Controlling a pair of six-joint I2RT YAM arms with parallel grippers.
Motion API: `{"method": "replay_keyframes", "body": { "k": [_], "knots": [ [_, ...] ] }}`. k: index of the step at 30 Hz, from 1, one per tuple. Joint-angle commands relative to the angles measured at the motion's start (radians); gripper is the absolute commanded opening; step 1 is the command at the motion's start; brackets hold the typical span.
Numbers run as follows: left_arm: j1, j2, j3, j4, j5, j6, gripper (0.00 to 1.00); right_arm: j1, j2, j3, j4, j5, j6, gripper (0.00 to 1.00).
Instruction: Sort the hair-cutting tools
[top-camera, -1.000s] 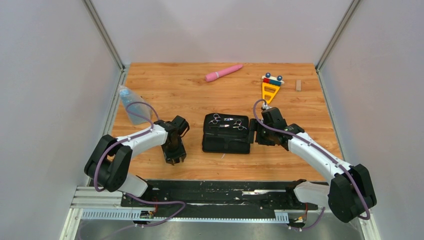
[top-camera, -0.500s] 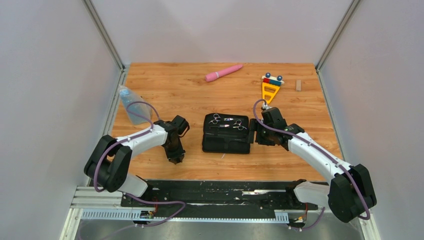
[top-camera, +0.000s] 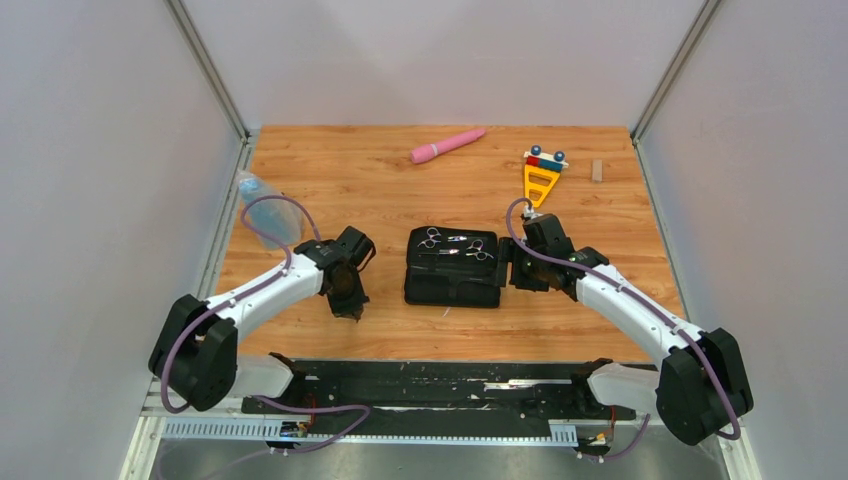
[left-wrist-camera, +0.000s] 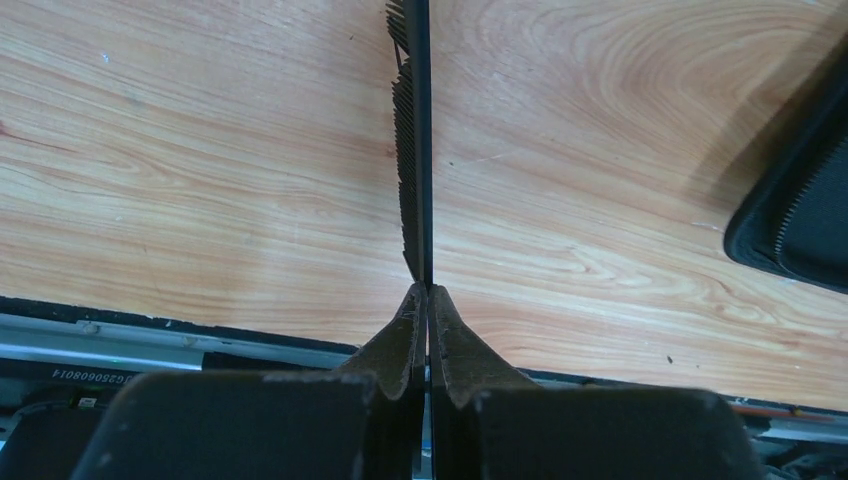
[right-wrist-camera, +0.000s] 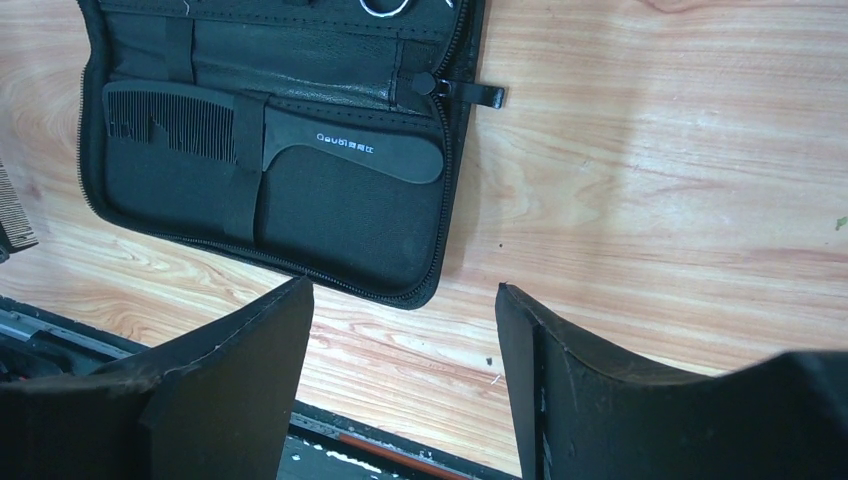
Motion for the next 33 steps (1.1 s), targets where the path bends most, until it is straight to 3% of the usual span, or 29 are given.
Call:
{"method": "replay_keyframes", "body": {
  "k": [1, 14, 22, 24, 25, 26, 27, 29, 33],
  "knots": [
    [-0.007, -0.049, 0.038, -0.031, -0.012, -0.009, 0.02, -0.004, -0.008, 0.042, 0.032, -0.020, 0.004, 0.69],
    [-0.007, -0.188, 0.057, 0.007, -0.018, -0.017, 0.00, -0.004, -0.017, 0.051, 0.047, -0.066, 0.003, 0.68],
    [-0.007, -0.187, 0.047, 0.008, -0.045, -0.032, 0.00, 0.008, -0.060, 0.027, 0.224, -0.240, 0.023, 0.68],
    [-0.007, -0.151, 0.056, -0.019, -0.077, -0.025, 0.18, 0.014, -0.047, 0.034, 0.232, -0.245, 0.027, 0.68],
    [-0.007, -0.123, 0.059, -0.036, -0.097, -0.025, 0.35, 0.018, -0.039, 0.038, 0.231, -0.245, 0.027, 0.68],
    [-0.006, -0.111, 0.062, -0.040, -0.110, -0.023, 0.44, 0.021, -0.031, 0.039, 0.232, -0.244, 0.026, 0.68],
    [-0.007, -0.088, 0.061, -0.040, -0.114, -0.023, 0.60, 0.023, -0.024, 0.039, 0.232, -0.245, 0.027, 0.68],
    [-0.007, -0.057, 0.057, -0.027, -0.120, -0.026, 0.75, 0.029, -0.011, 0.037, 0.231, -0.247, 0.031, 0.68],
    [-0.006, 0.010, 0.059, 0.012, -0.118, -0.029, 0.79, 0.033, -0.004, 0.029, 0.228, -0.242, 0.034, 0.68]
  ]
}}
